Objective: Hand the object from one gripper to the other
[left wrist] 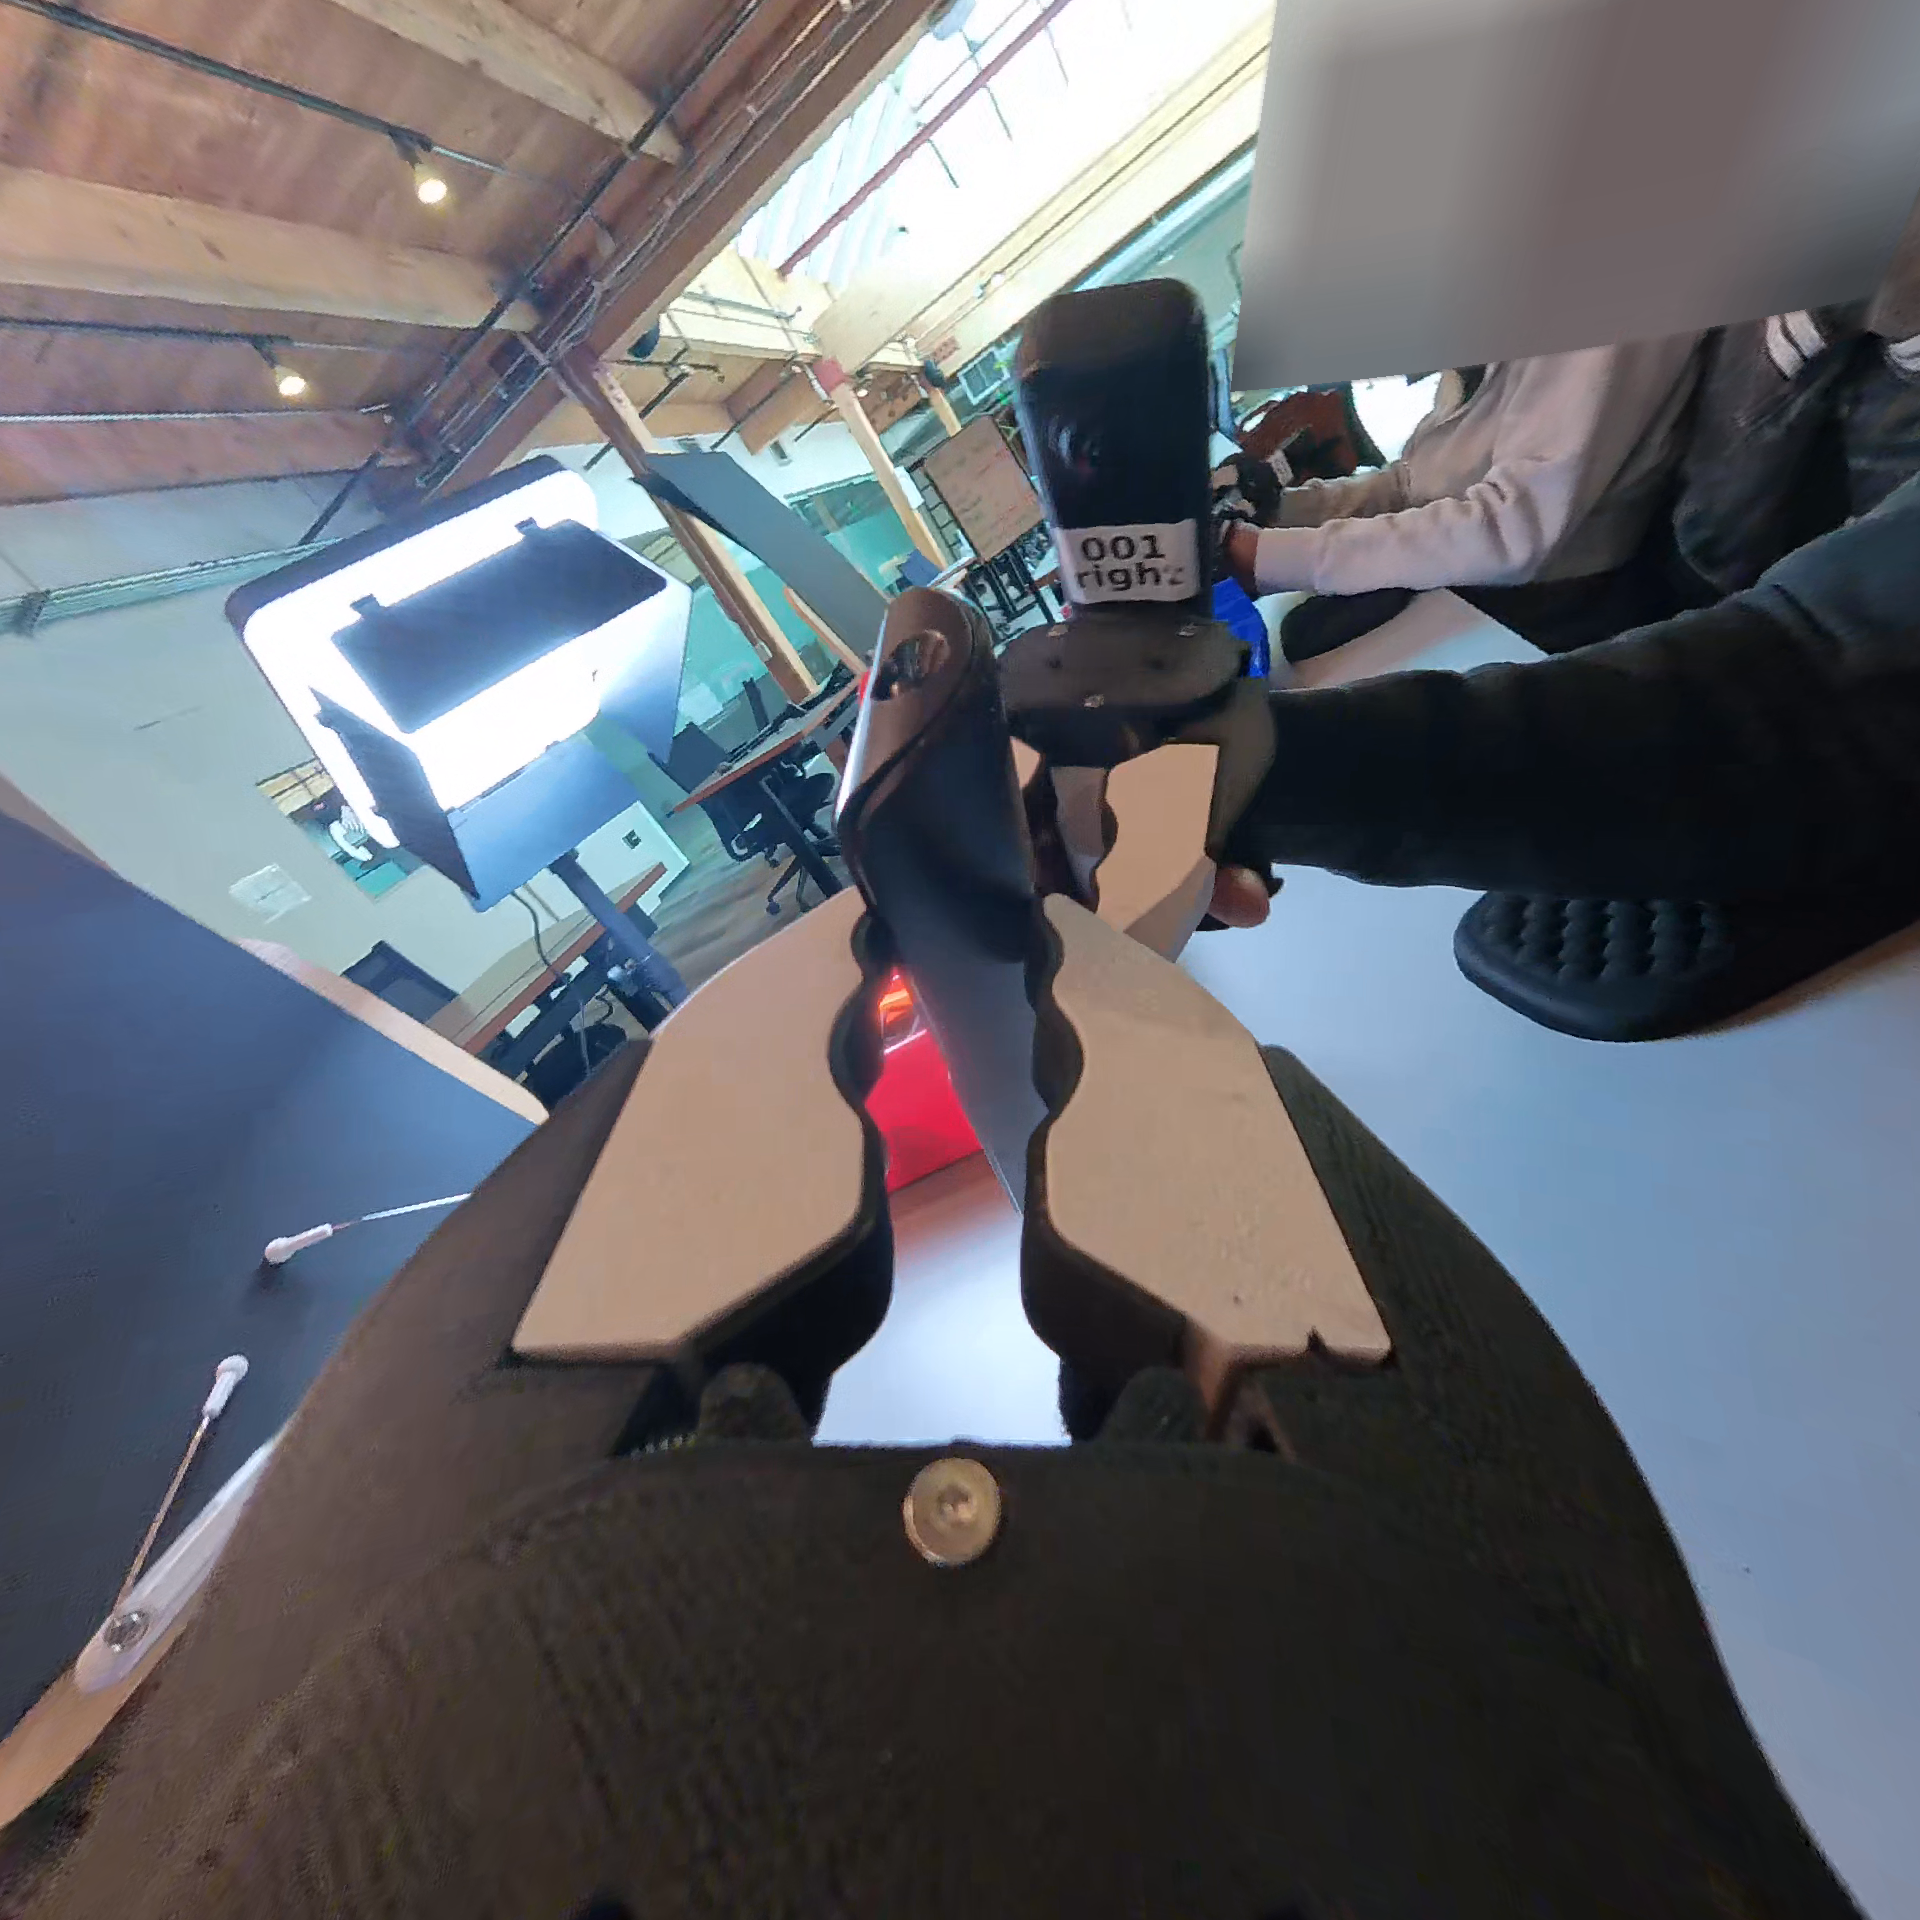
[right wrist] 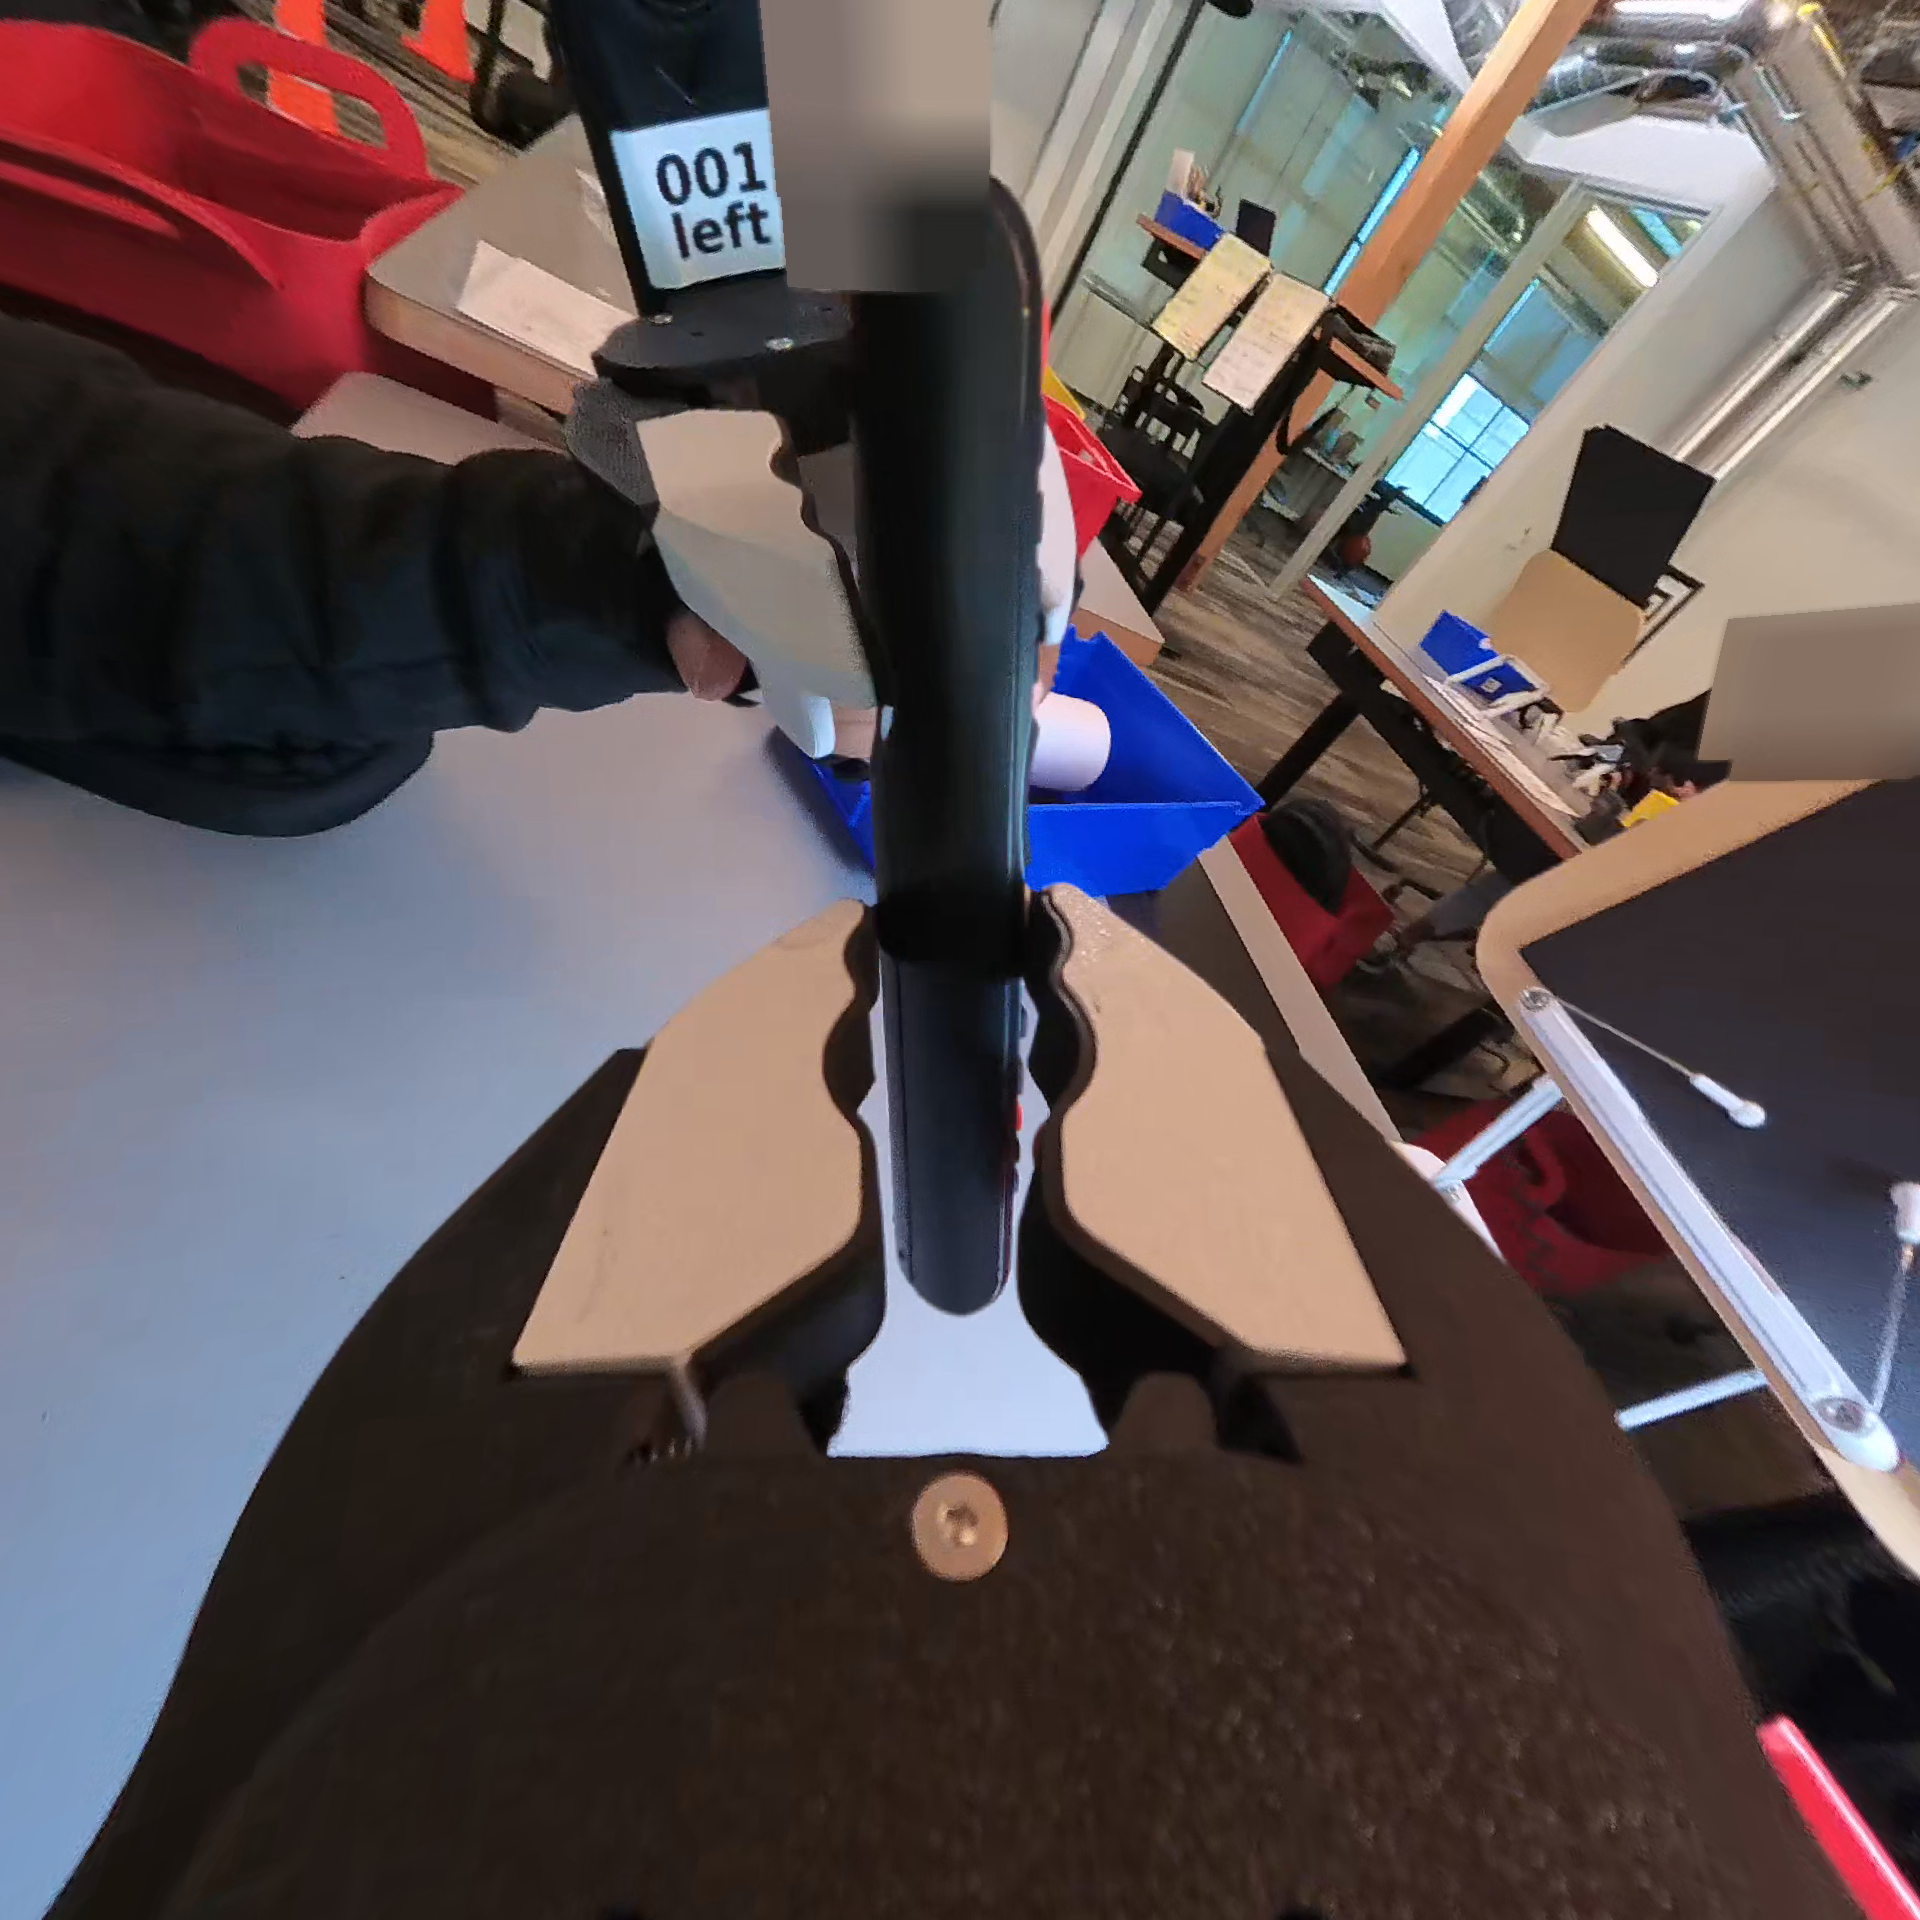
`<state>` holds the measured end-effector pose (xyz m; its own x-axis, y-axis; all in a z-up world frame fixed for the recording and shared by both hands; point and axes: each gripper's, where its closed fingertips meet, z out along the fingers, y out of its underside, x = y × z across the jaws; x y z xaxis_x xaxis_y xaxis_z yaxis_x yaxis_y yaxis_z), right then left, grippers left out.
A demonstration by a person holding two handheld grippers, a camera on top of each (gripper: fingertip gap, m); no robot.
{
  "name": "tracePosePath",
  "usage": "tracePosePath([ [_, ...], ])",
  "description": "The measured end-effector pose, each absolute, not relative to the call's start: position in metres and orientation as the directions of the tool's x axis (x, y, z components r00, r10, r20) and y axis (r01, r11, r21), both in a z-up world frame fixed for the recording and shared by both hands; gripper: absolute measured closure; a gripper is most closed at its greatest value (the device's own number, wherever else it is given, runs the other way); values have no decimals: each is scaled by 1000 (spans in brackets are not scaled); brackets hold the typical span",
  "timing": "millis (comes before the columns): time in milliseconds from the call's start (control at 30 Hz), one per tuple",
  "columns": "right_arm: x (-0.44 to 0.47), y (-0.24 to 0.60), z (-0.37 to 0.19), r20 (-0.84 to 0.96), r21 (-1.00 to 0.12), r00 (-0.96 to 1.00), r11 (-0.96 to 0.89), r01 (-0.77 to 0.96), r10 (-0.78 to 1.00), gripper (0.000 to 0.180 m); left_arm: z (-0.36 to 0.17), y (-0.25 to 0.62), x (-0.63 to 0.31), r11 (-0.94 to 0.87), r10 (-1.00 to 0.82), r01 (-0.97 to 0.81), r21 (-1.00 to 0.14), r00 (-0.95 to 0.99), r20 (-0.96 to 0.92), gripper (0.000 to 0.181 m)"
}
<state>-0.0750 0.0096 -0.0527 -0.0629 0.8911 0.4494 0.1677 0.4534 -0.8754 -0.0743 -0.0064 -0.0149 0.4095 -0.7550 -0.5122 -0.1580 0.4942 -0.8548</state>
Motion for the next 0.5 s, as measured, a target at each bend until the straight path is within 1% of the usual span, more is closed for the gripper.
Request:
tracePosePath([
  [100,-73,15,-50,471,-863,-28,467,192,882,154,-14,2,-81,451,-764,-151,-880,445,-467,152],
  [167,-71,22,-54,513,-830,-1,496,256,859,154,-15,4,-82,455,-742,-201,-867,453,-494,146],
  [200,-70,26,-57,540,-808,9,516,285,841,154,-17,6,-84,460,-720,-254,-851,455,-524,144],
  [267,-70,32,-64,577,-770,14,539,343,816,154,-24,12,-89,471,-653,-393,-790,446,-612,137],
  [400,-71,44,-82,665,-659,4,585,472,747,155,-48,28,-109,410,-549,-662,-627,370,-750,136],
  [500,-74,46,-93,707,-594,-24,612,522,707,155,-69,35,-113,354,-543,-771,-529,292,-788,140],
])
